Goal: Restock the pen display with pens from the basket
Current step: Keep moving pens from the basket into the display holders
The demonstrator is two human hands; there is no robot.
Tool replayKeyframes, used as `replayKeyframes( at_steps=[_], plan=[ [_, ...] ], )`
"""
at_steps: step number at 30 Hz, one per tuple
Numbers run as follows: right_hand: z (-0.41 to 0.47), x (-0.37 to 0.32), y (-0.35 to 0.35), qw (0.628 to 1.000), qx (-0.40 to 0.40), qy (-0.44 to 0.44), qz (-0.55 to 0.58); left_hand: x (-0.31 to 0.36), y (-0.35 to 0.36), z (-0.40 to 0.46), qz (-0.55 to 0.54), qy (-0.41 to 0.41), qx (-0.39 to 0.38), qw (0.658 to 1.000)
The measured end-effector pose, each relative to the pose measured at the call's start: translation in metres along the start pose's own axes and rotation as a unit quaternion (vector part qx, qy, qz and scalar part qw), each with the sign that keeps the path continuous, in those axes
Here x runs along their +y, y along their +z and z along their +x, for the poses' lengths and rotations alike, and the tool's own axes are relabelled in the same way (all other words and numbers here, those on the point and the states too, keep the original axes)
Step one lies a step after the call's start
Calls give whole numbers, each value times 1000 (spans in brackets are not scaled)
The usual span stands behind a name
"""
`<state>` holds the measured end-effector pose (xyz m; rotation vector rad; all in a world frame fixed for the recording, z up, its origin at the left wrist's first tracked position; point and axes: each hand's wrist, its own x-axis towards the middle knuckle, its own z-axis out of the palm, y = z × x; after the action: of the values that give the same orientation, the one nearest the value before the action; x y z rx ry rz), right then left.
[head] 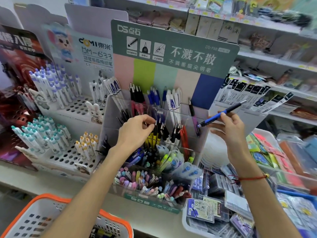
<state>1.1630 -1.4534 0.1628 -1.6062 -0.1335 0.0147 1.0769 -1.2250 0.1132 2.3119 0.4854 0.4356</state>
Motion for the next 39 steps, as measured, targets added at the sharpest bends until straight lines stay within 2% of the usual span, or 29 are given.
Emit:
replayKeyframes(
  at_steps=[4, 11, 13, 17, 19, 22, 26, 30, 35, 37, 39],
  plan=[
    [-4, 2, -1, 1000, -18, -13, -20, -14, -11, -4, 4, 2, 137, 991],
    [-9, 4, 9, 999, -45, -9, -19, -50, -47, -9, -7, -20, 262, 965],
    [-12, 5, 19, 998, -57, -9, -15, -52, -53, -11, 16, -35, 234, 971],
    [-18, 7, 47, 996, -84, -2, 1, -56, -43, -16, 36, -20, 35, 999],
    [-20, 4, 64, 996, -85, -20, -5, -57, -33, -18, 15, -19, -28, 999],
    [-14, -7, 91, 992, -101, -74, -11, -54, -31, -16, 17, -22, -22, 999],
    [5, -35, 123, 985, -128, -116, -16, -54, -38, -7, 34, -3, 49, 998],
    [30, -56, 132, 962, -136, -178, -157, -51, -53, 5, 48, -7, 105, 993],
    [44, -64, 116, 928, -150, -185, -286, -33, -59, 16, 94, 72, 63, 991],
    [49, -63, 102, 930, -118, -198, -286, -25, -53, 21, 101, 120, 32, 987],
    [50, -63, 88, 943, -93, -211, -241, -19, -46, 26, 121, 154, 13, 980]
  ],
)
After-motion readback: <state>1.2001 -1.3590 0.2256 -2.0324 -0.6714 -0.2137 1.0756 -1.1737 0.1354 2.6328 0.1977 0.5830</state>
